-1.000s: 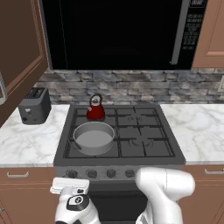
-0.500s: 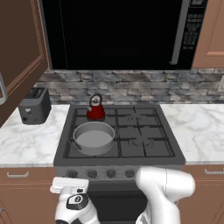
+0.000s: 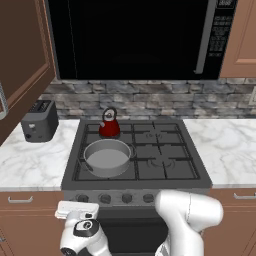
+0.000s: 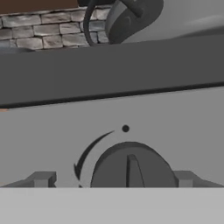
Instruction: Pick the kettle from the cabinet and place it on a stove burner. Then pick the pot from the counter and place it on another stove burner. Finally, turn both burners on.
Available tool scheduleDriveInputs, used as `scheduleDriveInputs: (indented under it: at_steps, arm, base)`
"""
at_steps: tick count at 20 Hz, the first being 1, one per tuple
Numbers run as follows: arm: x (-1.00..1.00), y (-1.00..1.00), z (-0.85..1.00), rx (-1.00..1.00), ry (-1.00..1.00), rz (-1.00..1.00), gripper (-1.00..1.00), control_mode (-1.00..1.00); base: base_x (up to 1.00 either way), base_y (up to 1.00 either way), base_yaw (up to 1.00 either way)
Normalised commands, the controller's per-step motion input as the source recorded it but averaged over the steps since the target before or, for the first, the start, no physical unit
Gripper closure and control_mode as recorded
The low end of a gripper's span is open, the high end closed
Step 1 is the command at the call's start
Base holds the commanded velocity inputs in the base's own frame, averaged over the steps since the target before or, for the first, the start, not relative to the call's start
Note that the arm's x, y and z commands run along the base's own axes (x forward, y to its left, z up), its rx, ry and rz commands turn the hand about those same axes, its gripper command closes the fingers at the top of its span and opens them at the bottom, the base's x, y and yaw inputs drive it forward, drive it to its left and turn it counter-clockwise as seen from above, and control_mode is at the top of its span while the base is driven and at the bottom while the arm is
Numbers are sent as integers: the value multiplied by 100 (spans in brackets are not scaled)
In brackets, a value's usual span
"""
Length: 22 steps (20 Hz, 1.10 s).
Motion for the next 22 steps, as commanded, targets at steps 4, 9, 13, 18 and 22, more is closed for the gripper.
scheduleDriveInputs:
  at_steps: [4,9,13,18,22]
  arm:
    - [12,13,-8,0,0,0,100,-100]
    - [11,8,-8,0,0,0,100,-100]
    - [7,7,-11,0,0,0,100,-100]
    - [1,1,-11,0,1,0,100,-100]
    - [0,-3,-11,0,0,0,100,-100]
  base:
    - [0,0,0]
    - [0,0,0]
    - [0,0,0]
    - [0,0,0]
    - [0,0,0]
